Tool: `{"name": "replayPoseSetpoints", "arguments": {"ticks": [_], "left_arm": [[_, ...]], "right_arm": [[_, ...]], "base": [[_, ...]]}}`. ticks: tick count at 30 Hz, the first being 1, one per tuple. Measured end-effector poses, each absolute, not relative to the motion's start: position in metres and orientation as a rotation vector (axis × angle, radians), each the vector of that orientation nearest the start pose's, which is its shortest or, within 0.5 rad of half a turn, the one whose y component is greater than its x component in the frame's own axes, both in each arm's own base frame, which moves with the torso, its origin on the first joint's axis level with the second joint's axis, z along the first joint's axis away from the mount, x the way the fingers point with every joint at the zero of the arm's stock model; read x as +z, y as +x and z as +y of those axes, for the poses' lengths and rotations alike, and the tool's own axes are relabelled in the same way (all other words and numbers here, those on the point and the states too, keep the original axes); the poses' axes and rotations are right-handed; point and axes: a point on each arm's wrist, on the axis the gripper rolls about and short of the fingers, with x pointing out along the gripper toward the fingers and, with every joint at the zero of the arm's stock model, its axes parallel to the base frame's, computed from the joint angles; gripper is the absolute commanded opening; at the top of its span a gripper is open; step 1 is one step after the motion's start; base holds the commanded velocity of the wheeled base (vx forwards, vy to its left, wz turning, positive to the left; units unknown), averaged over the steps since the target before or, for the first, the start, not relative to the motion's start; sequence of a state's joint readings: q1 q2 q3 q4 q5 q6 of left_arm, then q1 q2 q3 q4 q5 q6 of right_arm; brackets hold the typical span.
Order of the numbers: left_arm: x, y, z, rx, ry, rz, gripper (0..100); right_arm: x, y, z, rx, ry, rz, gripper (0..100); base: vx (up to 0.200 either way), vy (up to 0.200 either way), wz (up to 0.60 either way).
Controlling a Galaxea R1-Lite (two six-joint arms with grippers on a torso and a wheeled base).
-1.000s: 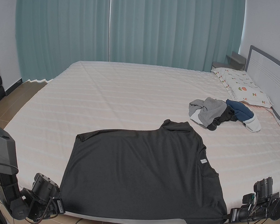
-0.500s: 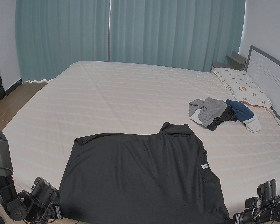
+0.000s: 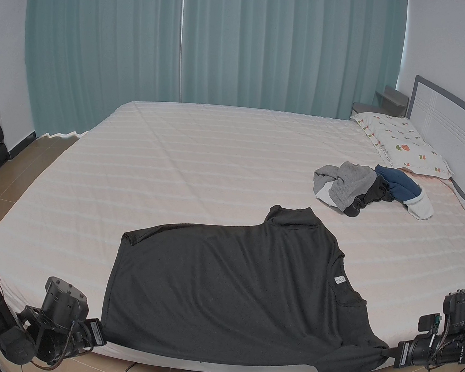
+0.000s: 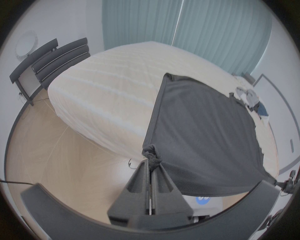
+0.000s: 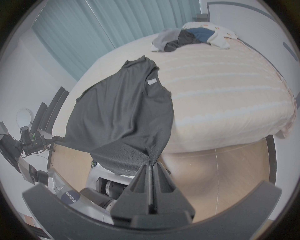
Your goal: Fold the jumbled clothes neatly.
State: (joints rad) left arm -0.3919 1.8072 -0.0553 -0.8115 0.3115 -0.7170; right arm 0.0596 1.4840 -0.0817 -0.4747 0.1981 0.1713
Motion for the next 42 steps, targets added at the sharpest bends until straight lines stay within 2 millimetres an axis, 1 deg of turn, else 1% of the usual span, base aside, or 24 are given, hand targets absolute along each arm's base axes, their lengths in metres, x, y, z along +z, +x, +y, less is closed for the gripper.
{"name": "replayPoseSetpoints", "arguments": {"ticks": [6,9,13,17,25,31,37,42], "left_arm": [[0.035,0.186,-0.060,0.242,-0.407,0.757,0],[0.040,0.194,-0.061,0.238,-0.421,0.728,0],[0.043,0.199,-0.062,0.236,-0.431,0.705,0],[0.045,0.199,-0.060,0.242,-0.436,0.697,0],[0.052,0.199,-0.057,0.243,-0.459,0.656,0],[0.058,0.195,-0.055,0.237,-0.467,0.639,0],[0.057,0.191,-0.054,0.233,-0.467,0.649,0],[0.053,0.193,-0.055,0.237,-0.460,0.667,0]], "right_arm": [[0.068,0.159,0.015,0.156,0.259,0.895,0],[0.073,0.168,0.017,0.155,0.284,0.872,0],[0.082,0.182,0.022,0.157,0.321,0.836,0],[0.086,0.189,0.025,0.166,0.325,0.816,0],[0.094,0.191,0.024,0.162,0.346,0.744,0],[0.102,0.185,0.022,0.156,0.384,0.695,0],[0.098,0.178,0.022,0.157,0.387,0.715,0],[0.092,0.181,0.022,0.151,0.382,0.746,0]], "base": [[0.000,0.000,0.00],[0.000,0.000,0.00],[0.000,0.000,0.00],[0.000,0.000,0.00],[0.000,0.000,0.00],[0.000,0.000,0.00],[0.000,0.000,0.00],[0.000,0.000,0.00]]}}
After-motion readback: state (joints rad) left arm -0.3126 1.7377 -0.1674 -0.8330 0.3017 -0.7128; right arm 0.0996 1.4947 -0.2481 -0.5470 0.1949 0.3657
